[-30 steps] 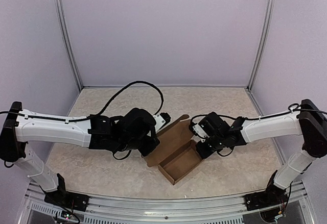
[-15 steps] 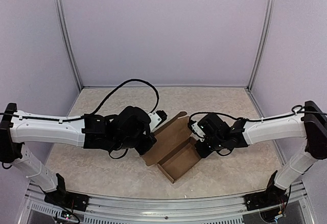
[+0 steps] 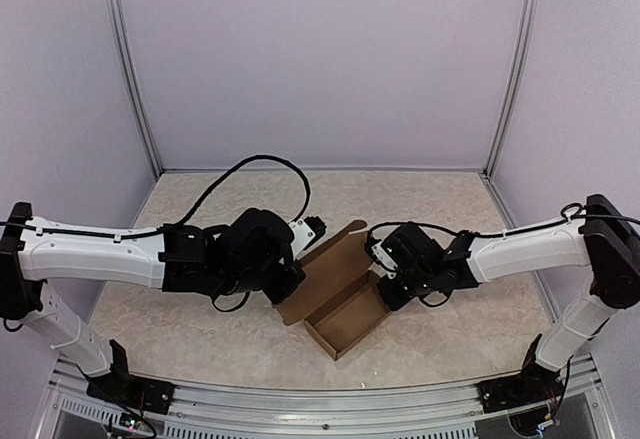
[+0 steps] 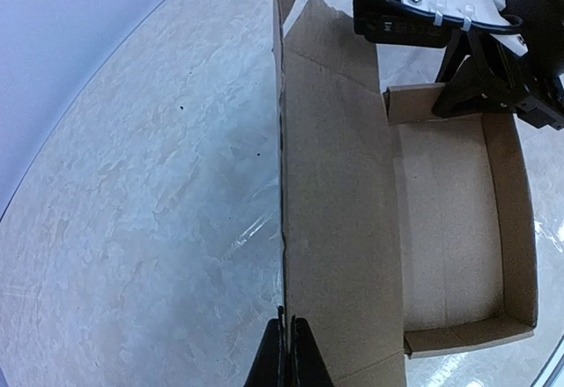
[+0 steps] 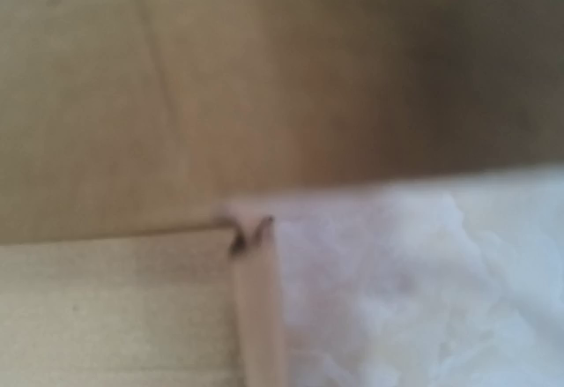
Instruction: Fold the paper box
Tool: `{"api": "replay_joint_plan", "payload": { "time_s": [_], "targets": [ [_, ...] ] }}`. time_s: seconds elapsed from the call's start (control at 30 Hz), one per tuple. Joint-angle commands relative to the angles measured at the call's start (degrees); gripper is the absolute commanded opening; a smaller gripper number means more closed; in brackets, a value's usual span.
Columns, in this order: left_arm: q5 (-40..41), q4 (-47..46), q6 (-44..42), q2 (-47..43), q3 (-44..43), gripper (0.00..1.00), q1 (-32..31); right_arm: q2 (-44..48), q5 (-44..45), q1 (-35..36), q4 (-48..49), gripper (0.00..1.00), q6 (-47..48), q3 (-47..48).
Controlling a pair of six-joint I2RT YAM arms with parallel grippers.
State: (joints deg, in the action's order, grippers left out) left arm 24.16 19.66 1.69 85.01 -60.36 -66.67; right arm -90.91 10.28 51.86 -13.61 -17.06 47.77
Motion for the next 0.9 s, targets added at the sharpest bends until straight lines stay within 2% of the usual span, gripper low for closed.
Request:
{"api": "replay_joint_plan", "payload": {
  "time_s": [0.0,0.13,0.43,0.67,0.87],
  "targets": [
    [0.7,1.3,0.2,-1.0,0.9,0.0,0.3,-0.8,0.2,0.1,-1.4,0.17,-1.4,1.2],
    [1.0,1.7,0.1,-0.8,0.5,0.0,0.3,0.4,-0.6,0.1,-1.5,0.3,-2.0,1.5],
    [3.1,4.5,-0.9,-0.3,-2.0,0.0,0.1,7.1,-2.8,0.0,-1.9,0.48,-3.9,2.3],
    [5.2,6.8,-3.4,1.4,-5.4,0.0,-0.8,10.6,-3.4,-0.3,-5.6,0.57,-2.8,3.5],
    [10.0,11.6,-6.7,6.2,-11.1,0.0,-2.3,12.9,-3.9,-0.6,-4.9,0.58,-3.4,-1.4]
  ]
}}
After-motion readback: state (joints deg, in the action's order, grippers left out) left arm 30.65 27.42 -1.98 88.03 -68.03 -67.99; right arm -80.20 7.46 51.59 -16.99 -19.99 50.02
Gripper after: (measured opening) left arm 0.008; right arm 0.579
